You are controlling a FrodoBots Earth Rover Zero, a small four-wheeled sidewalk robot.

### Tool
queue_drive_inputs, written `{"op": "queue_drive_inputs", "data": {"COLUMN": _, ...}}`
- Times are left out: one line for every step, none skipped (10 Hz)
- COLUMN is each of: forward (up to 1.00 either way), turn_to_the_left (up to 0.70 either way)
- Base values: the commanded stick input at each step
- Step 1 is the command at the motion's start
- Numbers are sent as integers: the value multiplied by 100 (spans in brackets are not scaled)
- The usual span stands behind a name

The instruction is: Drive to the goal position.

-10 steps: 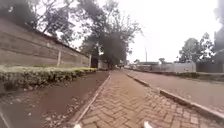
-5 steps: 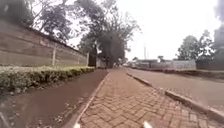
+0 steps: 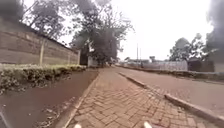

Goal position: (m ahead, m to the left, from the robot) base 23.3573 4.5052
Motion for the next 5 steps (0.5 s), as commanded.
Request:
{"op": "queue_drive_inputs", "data": {"forward": 70, "turn_to_the_left": 0}}
{"op": "queue_drive_inputs", "data": {"forward": 70, "turn_to_the_left": 0}}
{"op": "queue_drive_inputs", "data": {"forward": 70, "turn_to_the_left": 0}}
{"op": "queue_drive_inputs", "data": {"forward": 70, "turn_to_the_left": 6}}
{"op": "queue_drive_inputs", "data": {"forward": 70, "turn_to_the_left": 5}}
